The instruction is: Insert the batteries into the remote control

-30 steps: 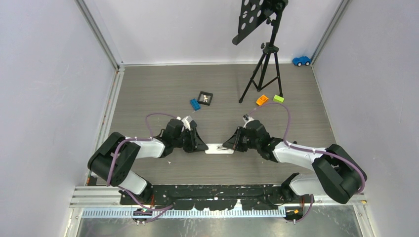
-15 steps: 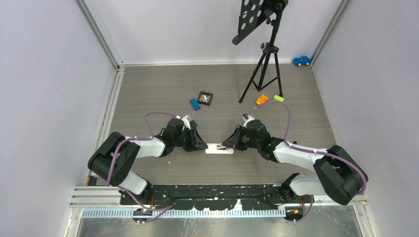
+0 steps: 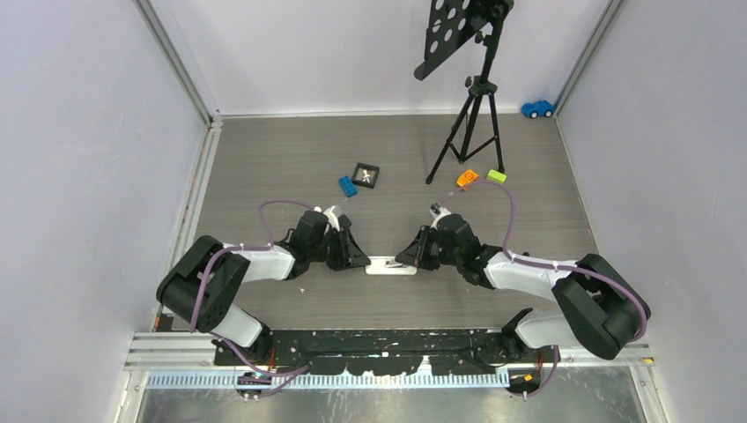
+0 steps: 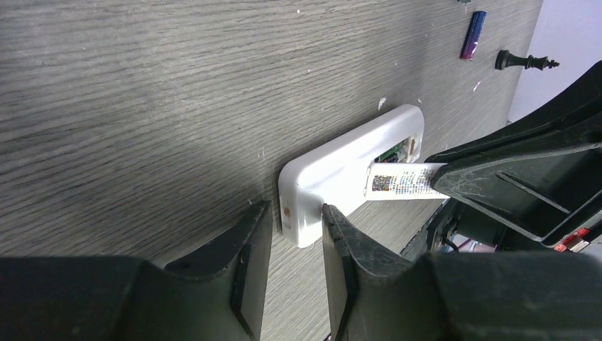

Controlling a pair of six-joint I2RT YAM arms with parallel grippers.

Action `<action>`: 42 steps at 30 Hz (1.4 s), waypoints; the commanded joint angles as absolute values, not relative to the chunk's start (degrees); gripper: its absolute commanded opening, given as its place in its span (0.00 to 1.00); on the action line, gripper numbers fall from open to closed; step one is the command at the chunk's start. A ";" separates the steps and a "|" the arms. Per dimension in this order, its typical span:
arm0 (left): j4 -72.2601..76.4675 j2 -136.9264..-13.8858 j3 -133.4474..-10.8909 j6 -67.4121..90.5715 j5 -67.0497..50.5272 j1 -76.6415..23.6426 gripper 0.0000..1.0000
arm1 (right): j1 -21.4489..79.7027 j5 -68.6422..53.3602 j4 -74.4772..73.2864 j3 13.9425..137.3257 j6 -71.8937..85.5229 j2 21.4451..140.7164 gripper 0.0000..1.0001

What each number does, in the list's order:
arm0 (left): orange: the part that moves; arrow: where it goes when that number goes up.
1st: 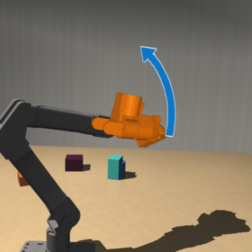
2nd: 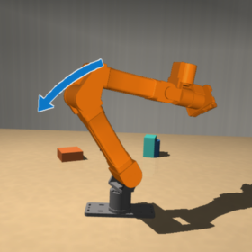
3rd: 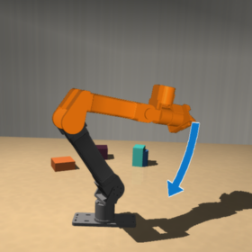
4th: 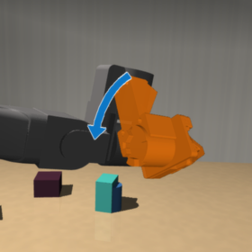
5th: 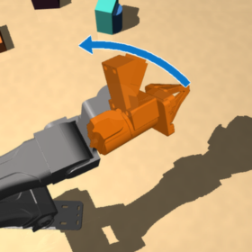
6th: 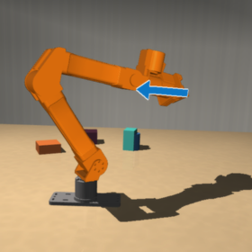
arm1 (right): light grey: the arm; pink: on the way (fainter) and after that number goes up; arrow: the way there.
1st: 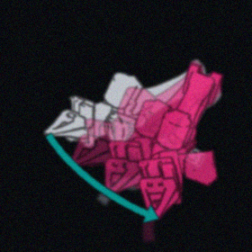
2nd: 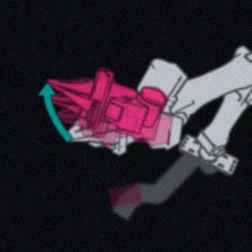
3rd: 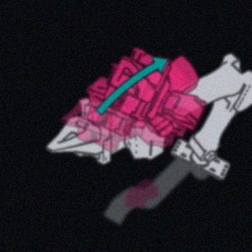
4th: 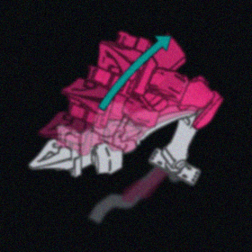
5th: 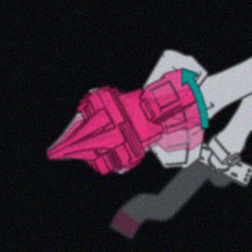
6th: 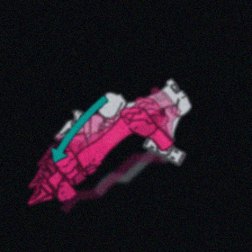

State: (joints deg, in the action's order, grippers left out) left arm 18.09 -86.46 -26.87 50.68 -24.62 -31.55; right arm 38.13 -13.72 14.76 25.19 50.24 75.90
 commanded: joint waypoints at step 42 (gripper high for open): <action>17.49 -87.45 -28.74 50.18 -24.07 -31.73 0.31 | 37.13 -15.53 15.82 26.51 48.78 79.89 0.06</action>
